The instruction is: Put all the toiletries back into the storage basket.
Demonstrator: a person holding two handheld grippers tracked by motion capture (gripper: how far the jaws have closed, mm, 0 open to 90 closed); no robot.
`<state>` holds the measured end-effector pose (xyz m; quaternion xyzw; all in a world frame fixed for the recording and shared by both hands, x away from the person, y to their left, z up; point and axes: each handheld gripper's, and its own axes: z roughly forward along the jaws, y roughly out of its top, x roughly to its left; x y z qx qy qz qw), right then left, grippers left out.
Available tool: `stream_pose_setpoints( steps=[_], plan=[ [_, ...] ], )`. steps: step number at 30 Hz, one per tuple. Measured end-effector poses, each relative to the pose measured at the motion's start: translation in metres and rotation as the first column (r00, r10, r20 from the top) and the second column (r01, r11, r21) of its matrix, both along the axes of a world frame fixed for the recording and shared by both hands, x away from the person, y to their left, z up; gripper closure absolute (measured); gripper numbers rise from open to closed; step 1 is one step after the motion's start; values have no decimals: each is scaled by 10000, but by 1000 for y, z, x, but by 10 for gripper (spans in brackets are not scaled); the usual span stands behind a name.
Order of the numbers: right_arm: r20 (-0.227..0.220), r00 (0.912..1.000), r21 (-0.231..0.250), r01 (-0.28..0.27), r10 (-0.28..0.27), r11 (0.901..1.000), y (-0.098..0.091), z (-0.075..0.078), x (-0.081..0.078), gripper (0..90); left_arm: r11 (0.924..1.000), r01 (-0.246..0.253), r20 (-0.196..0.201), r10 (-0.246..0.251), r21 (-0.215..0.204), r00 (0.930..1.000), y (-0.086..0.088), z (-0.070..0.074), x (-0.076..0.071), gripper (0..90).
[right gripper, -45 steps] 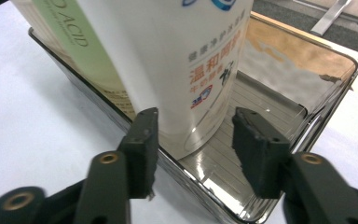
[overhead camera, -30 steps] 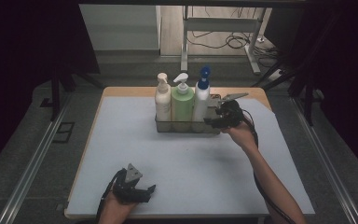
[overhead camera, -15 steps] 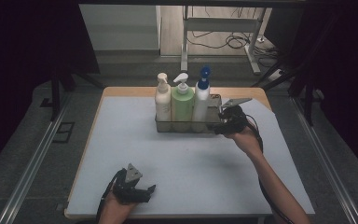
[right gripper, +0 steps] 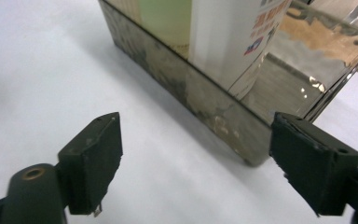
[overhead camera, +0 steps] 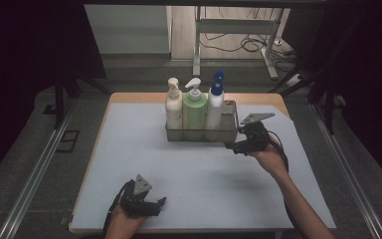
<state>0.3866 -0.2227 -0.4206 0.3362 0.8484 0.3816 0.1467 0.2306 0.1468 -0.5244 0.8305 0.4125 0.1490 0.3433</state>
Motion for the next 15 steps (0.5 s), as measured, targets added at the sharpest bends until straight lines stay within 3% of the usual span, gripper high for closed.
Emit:
stream_pose_setpoints(
  steps=[15],
  plan=[
    [-58,9988,-561,-488,486,9972,-14,0,-33,42,10000,25,14,-26,91,10000,0,1,0,127]
  ],
)
